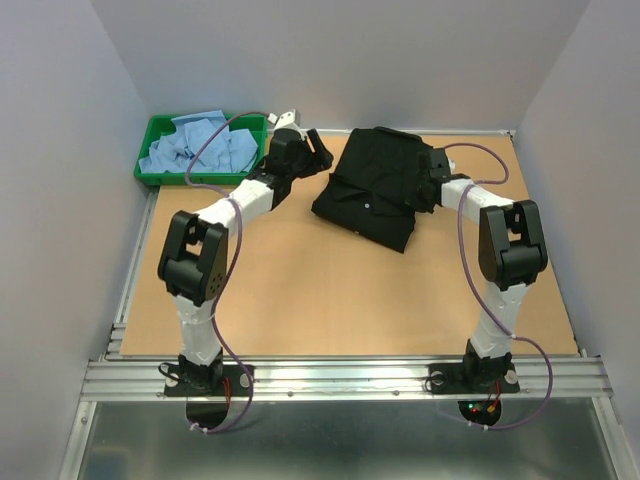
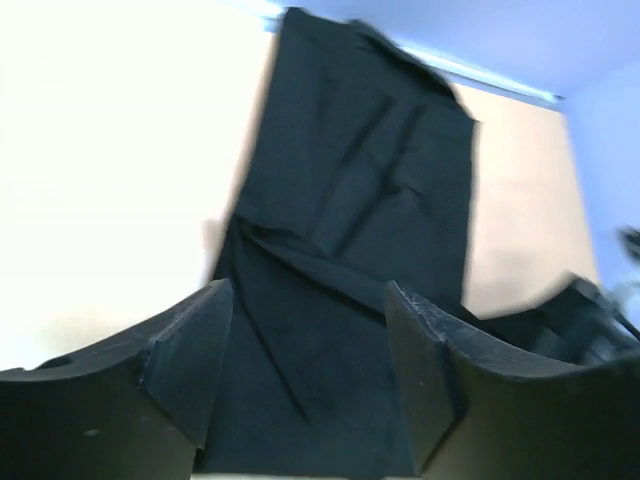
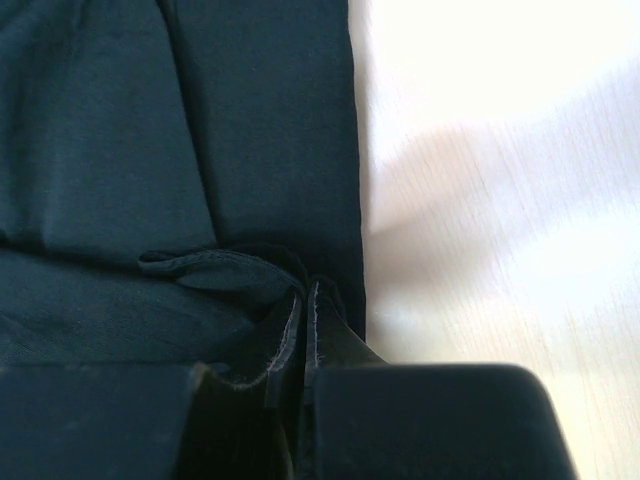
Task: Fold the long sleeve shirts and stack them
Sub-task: Fold the shirt
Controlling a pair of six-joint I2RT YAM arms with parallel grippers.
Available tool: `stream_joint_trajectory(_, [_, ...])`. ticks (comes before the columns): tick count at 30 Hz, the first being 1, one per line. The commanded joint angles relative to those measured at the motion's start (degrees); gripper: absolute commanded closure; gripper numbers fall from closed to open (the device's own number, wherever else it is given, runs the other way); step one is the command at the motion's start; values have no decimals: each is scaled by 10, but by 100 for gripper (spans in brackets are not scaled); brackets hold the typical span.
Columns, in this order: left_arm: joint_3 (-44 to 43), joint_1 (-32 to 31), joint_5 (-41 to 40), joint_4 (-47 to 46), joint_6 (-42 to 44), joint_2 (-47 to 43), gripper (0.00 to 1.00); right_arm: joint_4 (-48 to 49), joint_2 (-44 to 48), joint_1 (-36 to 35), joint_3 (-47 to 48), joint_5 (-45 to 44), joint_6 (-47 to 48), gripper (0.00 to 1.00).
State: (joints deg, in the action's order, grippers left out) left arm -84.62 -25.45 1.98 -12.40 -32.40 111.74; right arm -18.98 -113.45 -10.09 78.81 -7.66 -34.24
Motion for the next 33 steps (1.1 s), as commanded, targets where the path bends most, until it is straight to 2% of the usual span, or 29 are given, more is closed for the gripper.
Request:
stream_joint_trajectory(1, [92, -33, 36, -60, 16, -72, 32, 18, -4, 4, 43, -3, 5, 98])
stream_joint_trajectory(8, [181, -50, 58, -112, -8, -81, 39, 19, -10, 5, 40, -7, 3, 98])
stream_joint_trajectory(17, [167, -38, 58, -134, -37, -14, 41, 19, -21, 5, 32, -13, 3, 98])
stream_joint_trajectory(25, [222, -30, 55, -130, -79, 3, 41, 20, -30, 7, 19, -17, 1, 98])
stream_joint_trajectory(33, [193, -27, 43, -68, -77, 13, 41, 20, 0, 8, 37, -32, 22, 87])
